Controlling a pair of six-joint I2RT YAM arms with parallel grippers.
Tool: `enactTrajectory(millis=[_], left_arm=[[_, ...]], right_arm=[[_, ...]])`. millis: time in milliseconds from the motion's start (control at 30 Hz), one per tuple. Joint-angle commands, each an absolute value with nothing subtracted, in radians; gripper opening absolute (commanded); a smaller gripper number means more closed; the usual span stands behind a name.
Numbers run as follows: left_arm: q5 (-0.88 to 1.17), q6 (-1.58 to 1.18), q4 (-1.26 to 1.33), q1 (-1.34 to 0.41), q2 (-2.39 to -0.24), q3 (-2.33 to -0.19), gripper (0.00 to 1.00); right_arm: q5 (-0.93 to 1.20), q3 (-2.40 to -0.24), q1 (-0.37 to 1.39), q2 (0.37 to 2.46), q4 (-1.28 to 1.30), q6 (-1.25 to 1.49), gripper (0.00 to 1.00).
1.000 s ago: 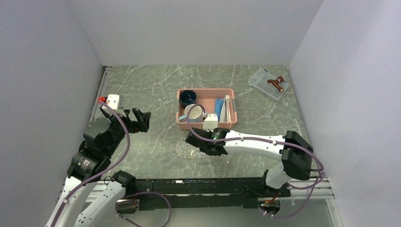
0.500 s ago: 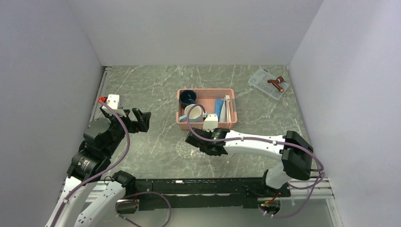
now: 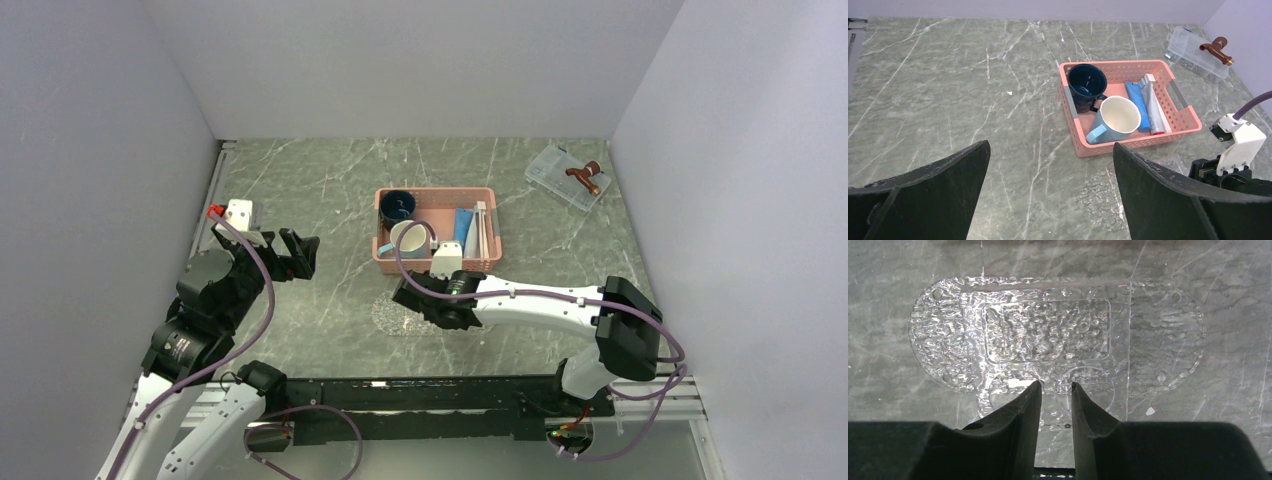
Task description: Prepare toiletry sets of a toothbrush and toothpaste on the tray
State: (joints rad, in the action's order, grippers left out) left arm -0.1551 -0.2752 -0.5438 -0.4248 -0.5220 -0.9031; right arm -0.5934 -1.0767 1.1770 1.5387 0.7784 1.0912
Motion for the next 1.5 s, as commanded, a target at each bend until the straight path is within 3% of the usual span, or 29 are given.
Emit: enactTrajectory(millis=[0,433,767,1100,1467], left_arm=[[-0.162,-0.276,-0.523,-0.419,-0.531,-0.907,0.99],[-0.162,-0.275,-0.523,-0.42,-0.526,-0.908,0.99],[-0.162,-0.275,-0.522,-0.419,-0.528,-0.907,0.99],[-0.166,-0.275,-0.523,-0.42,-0.527,-0.908,0.99],[-0.167,-0.275,-0.524,-0.42,-0.529,-0.908,0.99]], right_arm=[[-0.617,-1.119,1.176,1.517,0.808,1.106,0.31],[-0.665,-1.208,1.184,1.485,0.864,1.083,0.35],[-0.662,-1.367,1.129,1.511,0.84,0.897,0.36],[-0.537,-1.513,1.021,1.597,0.761,0.674,0.4],[-0.471,-1.618,0.928,1.718,0.743,0.601,0.41]])
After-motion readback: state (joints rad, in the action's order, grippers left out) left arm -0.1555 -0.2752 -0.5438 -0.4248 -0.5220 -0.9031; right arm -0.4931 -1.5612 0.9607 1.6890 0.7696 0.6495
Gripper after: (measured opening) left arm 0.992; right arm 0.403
